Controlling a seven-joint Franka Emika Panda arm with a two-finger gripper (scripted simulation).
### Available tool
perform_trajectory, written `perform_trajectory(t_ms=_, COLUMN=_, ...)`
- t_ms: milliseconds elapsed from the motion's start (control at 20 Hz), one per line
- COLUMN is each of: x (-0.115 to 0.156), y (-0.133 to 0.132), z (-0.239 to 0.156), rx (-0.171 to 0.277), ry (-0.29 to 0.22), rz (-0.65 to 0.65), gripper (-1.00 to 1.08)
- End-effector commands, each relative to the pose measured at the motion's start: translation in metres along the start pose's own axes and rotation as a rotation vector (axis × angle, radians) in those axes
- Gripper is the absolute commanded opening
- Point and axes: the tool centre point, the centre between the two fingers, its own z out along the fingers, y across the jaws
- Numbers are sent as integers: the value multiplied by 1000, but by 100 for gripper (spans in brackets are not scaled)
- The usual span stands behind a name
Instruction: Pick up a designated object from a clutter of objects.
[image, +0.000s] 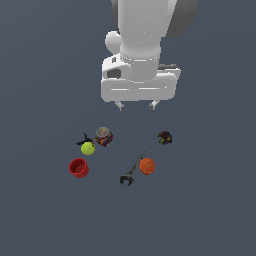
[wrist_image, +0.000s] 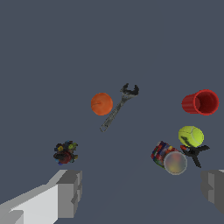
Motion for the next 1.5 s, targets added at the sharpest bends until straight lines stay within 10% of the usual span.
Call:
perform_trajectory(t_ms=0, x=0, y=0, z=0, rx=0, ry=0, rz=0, gripper=100)
perform_trajectory(t_ms=850, x=12, y=14, z=3, rx=-15, ry=21, rz=-28, gripper=100)
perform_trajectory(t_ms=1450, x=44, y=-5, z=73, rx=-23, ry=9, rz=-151, gripper=100)
